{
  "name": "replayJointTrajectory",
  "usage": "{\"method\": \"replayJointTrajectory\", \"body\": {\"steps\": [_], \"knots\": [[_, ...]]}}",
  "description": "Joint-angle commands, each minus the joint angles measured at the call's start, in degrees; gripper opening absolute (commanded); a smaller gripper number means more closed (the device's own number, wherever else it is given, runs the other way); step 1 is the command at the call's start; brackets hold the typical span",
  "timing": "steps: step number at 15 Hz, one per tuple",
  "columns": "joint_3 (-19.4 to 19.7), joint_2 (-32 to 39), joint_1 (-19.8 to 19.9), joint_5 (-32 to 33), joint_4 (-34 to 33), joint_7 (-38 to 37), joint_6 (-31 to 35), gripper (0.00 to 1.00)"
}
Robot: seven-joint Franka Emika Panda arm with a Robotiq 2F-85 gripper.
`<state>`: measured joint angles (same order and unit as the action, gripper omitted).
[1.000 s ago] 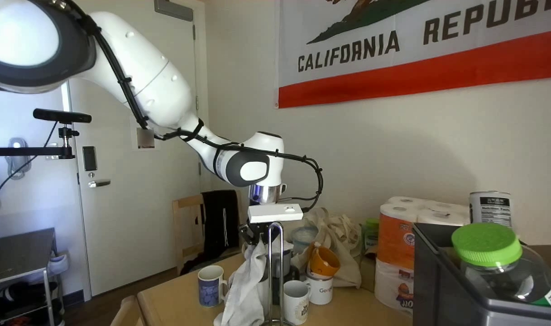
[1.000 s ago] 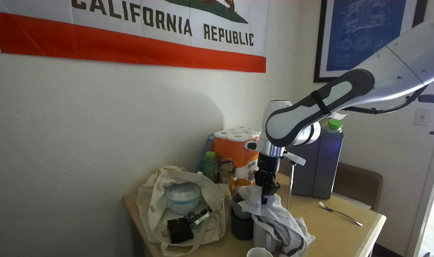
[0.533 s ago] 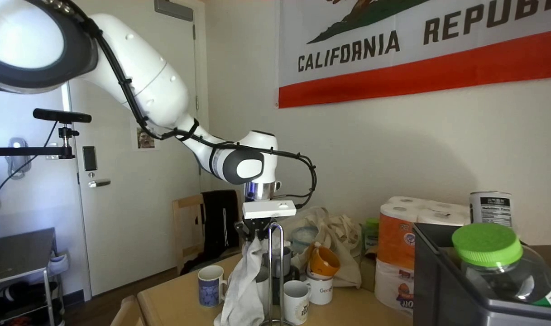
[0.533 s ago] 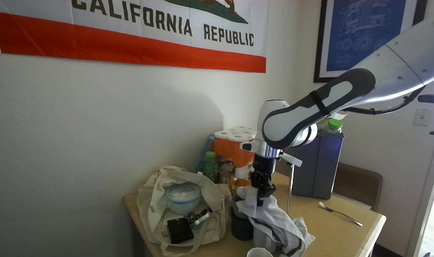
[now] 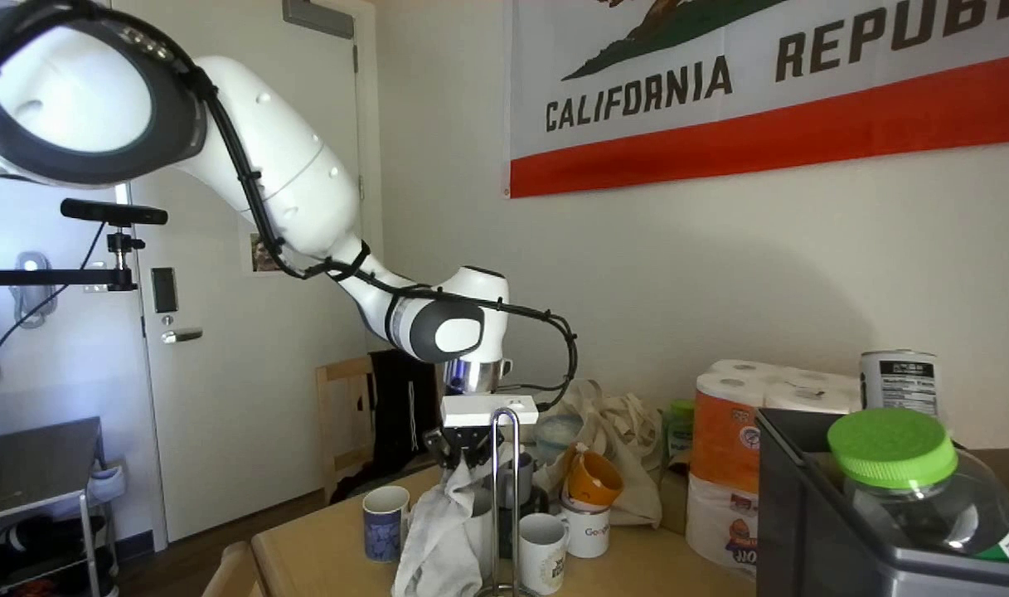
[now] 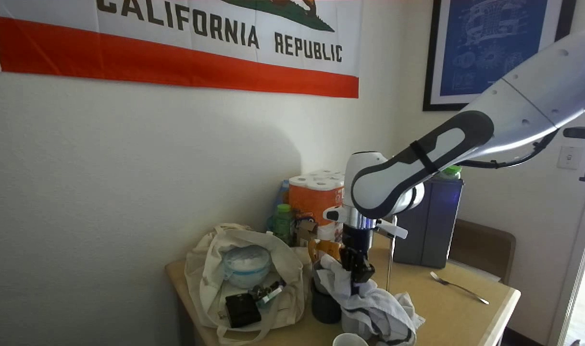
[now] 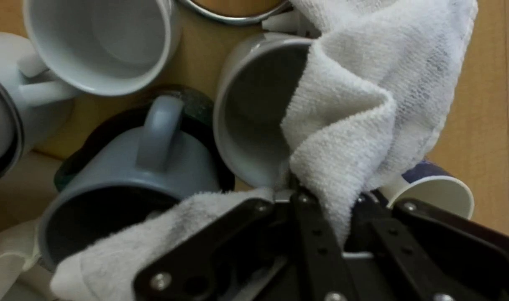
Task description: Use the towel to wipe the inside of the light gray mug
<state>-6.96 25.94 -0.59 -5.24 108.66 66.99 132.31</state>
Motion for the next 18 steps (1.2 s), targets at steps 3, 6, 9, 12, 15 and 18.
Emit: {"method": "replayJointTrajectory", "body": {"steps": [3,6,9,12,15,18], "knots": [[0.1,1.3,-0.1,2.8,0.0,-2.8,1.5,0.03],[0.3,1.5,-0.2,4.3,-0.1,-4.0,2.1,0.03],[0.2,2.1,-0.3,5.5,-0.2,-4.8,1.2,0.03],[0.1,3.1,-0.1,5.9,-0.7,-5.9,-0.2,0.03],[-0.1,3.7,0.2,5.6,-0.9,-6.5,-0.3,0.03],[-0.1,4.2,0.1,6.0,-0.9,-6.5,0.0,0.03]]}}
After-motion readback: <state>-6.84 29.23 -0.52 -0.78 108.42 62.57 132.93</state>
